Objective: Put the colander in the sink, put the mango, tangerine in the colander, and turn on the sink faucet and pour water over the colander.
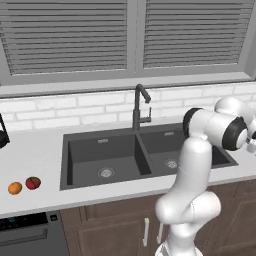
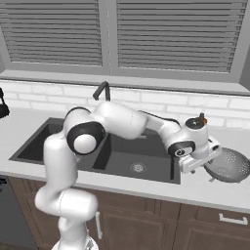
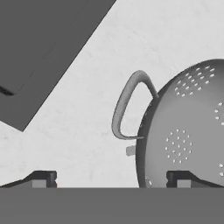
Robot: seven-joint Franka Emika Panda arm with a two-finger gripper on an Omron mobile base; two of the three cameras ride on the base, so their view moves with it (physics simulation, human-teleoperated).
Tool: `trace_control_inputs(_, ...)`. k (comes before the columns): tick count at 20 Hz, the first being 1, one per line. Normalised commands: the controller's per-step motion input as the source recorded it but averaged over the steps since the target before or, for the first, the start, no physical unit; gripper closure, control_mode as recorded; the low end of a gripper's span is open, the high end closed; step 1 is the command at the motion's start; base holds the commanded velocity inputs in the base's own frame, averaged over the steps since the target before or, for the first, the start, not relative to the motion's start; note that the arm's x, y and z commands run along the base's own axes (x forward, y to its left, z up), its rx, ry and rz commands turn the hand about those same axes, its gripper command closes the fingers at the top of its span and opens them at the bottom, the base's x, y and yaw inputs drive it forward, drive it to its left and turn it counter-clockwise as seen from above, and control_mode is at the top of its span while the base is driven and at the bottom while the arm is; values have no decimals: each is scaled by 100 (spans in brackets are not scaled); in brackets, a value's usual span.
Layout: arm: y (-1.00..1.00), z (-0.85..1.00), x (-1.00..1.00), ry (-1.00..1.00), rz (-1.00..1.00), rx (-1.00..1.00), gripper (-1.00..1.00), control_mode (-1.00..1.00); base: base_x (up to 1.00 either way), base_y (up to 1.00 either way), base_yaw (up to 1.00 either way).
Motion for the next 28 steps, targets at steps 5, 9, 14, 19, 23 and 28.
trace_control_inputs(5,-13,-13,12,0,0,0,-100,-100,0,0,0)
trace_control_inputs(9,-5,-14,18,0,0,0,-100,-100,0,0,0)
trace_control_inputs(14,0,-18,20,0,0,0,-100,-100,0,0,0)
trace_control_inputs(19,0,-24,18,0,0,0,-100,-100,0,0,0)
trace_control_inputs(23,0,-18,25,0,0,-4,-100,-100,0,0,0)
trace_control_inputs(28,0,-7,27,0,0,-8,-100,-100,0,0,0)
